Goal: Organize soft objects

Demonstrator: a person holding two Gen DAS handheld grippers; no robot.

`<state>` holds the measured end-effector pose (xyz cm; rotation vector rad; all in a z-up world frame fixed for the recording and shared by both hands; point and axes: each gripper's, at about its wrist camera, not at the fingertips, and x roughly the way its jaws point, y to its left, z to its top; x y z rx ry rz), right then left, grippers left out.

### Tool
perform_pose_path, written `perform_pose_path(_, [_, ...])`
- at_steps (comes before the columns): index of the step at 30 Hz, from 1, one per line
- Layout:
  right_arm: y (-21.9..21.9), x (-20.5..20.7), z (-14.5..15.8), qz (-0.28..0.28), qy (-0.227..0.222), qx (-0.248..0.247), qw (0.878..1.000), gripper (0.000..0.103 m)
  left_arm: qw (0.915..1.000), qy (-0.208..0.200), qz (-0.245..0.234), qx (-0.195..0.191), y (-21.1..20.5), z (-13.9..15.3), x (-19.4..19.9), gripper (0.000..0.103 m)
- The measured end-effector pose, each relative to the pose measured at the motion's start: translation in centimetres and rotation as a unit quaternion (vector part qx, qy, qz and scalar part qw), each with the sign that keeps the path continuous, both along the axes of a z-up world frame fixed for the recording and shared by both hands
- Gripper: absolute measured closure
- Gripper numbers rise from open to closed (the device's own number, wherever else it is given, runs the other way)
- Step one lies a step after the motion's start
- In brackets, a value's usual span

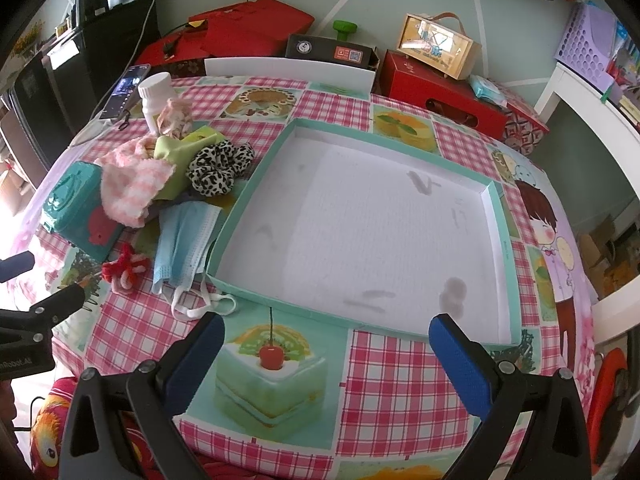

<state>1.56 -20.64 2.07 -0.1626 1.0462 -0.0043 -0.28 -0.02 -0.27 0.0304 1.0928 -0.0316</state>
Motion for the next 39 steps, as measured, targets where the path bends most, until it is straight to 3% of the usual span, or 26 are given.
perform_pose_path(19, [0.1, -0.1, -0.1, 0.002, 0.004, 0.001, 1.0, 0.0, 0.9999, -0.005, -0.005, -0.011, -0.1, 0.6, 0.0, 0.0])
perform_pose_path(30, [-0.4, 1.1, 5.4, 0.0, -0.092, 0.047, 0.995, 0.0, 0.9927, -0.094, 0.021, -0.073, 5.5, 7.4, 2.7, 0.0])
perform_pose_path(34, [0.5, 2.1, 6.2, 0.015, -0.098, 0.063, 0.993, 0.0, 0.9887, -0.113, 0.034, -0.092, 7.3, 8.1, 3.7, 0.0])
perform_pose_path(39, [2.3, 3.7, 5.9, 0.036, -0.09, 0.065, 0.993, 0.0, 0.9907, -0.106, 0.029, -0.08, 8.5, 8.1, 5.6, 0.0])
